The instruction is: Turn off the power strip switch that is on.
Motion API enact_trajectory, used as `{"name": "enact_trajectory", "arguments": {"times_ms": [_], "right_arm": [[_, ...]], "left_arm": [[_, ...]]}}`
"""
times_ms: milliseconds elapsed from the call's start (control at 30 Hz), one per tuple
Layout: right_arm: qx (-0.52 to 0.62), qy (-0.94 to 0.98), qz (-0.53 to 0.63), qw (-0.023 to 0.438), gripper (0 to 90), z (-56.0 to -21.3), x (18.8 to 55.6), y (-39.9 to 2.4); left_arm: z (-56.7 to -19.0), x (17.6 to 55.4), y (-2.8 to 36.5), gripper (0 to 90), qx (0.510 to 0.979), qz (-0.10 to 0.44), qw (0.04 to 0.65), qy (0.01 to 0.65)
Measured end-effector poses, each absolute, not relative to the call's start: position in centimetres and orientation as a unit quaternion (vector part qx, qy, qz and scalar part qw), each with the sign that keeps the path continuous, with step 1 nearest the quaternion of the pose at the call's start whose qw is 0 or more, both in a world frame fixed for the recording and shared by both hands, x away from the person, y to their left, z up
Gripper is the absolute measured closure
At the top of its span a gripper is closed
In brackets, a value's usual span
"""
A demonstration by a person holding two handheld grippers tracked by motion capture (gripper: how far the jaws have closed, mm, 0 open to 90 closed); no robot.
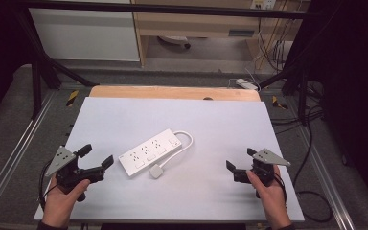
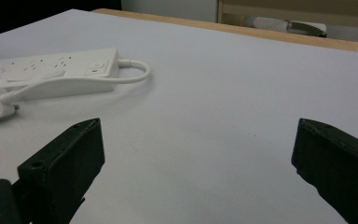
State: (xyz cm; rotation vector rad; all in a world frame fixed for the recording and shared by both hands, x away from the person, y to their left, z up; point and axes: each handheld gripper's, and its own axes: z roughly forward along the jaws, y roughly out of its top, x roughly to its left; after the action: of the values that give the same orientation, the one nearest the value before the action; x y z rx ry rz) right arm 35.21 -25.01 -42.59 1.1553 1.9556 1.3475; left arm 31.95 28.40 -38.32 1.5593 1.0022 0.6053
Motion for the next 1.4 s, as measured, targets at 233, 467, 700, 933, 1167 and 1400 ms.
{"name": "enact_trajectory", "arguments": {"times_ms": [233,467,700,933,1167,1400], "right_arm": [[0.424,0.717,0.495,0.248,2.9,-42.6,35.1,-25.0],[0.425,0.716,0.495,0.247,2.9,-42.6,35.2,-25.0],[0.428,0.714,0.496,0.246,3.0,-42.6,35.2,-25.1],[0.43,0.714,0.495,0.244,3.0,-42.6,35.2,-25.1],[0.43,0.714,0.495,0.244,3.1,-42.6,35.2,-25.1],[0.428,0.717,0.494,0.244,3.0,-42.6,35.2,-25.0]], "left_arm": [[-38.0,32.1,28.1,5.4,0.665,0.254,0.562,0.422],[-37.6,32.5,27.8,5.5,0.663,0.252,0.566,0.42],[-37.3,32.9,27.5,5.7,0.662,0.25,0.569,0.42],[-36.6,33.8,26.7,3.5,0.665,0.254,0.562,0.421],[-36.2,34.6,25.9,4.3,0.672,0.249,0.56,0.415],[-35.4,35.3,25.3,4.3,0.675,0.244,0.562,0.411]]}}
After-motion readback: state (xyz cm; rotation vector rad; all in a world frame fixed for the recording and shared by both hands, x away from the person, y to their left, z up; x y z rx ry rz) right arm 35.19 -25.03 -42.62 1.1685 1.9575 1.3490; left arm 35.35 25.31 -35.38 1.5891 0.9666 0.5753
